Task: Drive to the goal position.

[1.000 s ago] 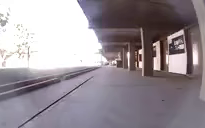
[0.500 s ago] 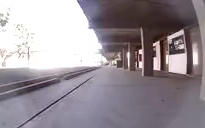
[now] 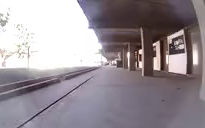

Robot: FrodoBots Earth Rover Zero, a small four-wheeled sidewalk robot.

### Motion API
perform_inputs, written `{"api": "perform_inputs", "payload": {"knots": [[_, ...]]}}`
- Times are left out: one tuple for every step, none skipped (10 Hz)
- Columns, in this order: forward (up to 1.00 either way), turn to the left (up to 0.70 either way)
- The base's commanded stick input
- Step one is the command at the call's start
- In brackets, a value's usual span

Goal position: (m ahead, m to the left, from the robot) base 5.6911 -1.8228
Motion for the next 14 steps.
{"api": "perform_inputs", "payload": {"knots": [[1.0,0.01],[1.0,0.01],[1.0,0.01],[1.0,0.01],[1.0,0.01],[1.0,0.01],[1.0,0.01],[1.0,0.01],[1.0,0.01],[1.0,0.01],[1.0,0.01],[1.0,-0.34],[1.0,-0.27],[1.0,-0.21]]}}
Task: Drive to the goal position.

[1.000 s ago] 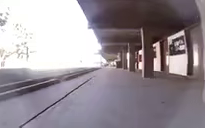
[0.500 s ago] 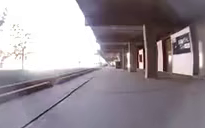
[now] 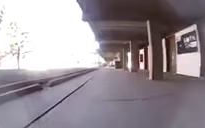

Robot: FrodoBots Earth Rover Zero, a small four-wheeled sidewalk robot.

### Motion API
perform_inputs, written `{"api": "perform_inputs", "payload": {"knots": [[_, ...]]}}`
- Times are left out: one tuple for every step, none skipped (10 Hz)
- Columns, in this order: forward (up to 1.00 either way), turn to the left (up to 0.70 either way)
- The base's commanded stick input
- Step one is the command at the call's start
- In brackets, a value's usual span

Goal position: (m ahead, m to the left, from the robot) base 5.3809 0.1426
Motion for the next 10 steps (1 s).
{"api": "perform_inputs", "payload": {"knots": [[1.0,-0.14],[1.0,-0.07],[1.0,0.0],[1.0,0.01],[1.0,0.01],[1.0,0.01],[1.0,0.01],[1.0,0.01],[1.0,0.01],[1.0,0.01]]}}
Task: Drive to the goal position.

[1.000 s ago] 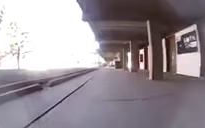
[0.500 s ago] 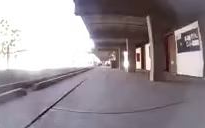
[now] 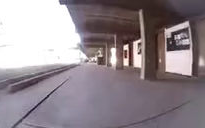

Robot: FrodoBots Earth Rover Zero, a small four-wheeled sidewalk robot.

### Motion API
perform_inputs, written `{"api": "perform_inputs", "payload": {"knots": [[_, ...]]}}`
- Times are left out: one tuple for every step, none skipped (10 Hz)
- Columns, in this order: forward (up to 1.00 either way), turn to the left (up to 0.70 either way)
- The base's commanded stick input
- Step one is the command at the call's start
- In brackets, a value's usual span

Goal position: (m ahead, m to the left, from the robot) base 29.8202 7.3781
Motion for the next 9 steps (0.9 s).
{"api": "perform_inputs", "payload": {"knots": [[1.0,0.01],[1.0,0.01],[1.0,0.01],[1.0,0.01],[1.0,0.01],[1.0,0.04],[1.0,0.17],[1.0,0.29],[1.0,0.41]]}}
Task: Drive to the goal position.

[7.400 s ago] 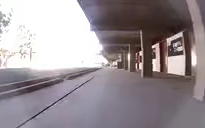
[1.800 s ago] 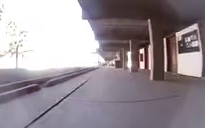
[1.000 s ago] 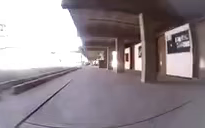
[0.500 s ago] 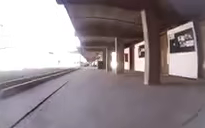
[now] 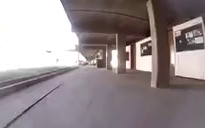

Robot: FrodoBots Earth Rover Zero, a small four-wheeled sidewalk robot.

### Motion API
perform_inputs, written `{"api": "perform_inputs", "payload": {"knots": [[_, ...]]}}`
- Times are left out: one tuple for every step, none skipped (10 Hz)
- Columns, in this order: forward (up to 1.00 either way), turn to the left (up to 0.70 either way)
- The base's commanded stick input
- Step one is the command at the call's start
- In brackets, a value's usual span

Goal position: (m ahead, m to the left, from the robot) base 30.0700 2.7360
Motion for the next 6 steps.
{"api": "perform_inputs", "payload": {"knots": [[1.0,0.41],[1.0,0.41],[1.0,0.01],[1.0,0.01],[1.0,0.01],[1.0,0.01]]}}
